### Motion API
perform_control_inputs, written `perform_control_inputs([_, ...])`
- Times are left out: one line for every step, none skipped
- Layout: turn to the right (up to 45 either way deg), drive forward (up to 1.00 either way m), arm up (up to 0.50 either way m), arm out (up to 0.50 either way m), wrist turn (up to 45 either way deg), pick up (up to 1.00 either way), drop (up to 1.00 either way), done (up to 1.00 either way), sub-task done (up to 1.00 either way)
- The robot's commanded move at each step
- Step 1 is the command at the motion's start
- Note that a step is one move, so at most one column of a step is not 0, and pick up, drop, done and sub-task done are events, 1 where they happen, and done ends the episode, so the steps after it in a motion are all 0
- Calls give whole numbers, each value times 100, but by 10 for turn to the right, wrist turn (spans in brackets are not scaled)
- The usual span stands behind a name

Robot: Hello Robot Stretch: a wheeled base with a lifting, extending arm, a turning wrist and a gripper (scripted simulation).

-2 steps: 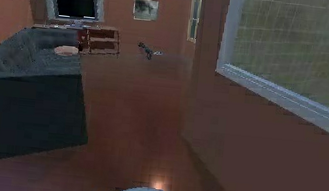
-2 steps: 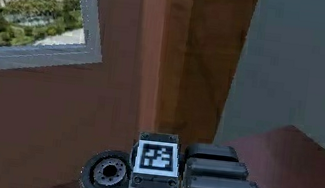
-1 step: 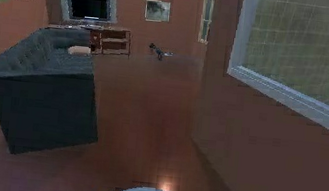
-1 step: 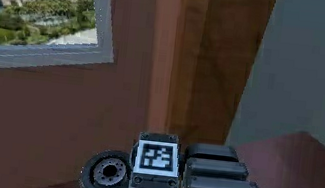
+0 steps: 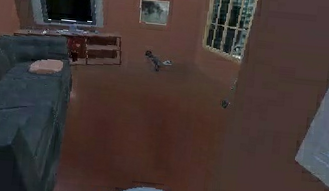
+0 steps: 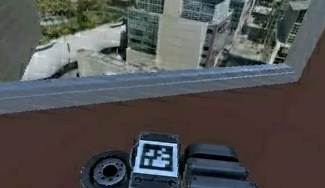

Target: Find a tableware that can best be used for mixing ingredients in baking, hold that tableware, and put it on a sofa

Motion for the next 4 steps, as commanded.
perform_control_inputs([0,80,0,0,0,0,0,0,0])
perform_control_inputs([-180,0,0,0,0,0,0,0,0])
perform_control_inputs([0,5,0,0,0,0,0,0,0])
perform_control_inputs([-90,0,0,0,0,0,0,0,0])
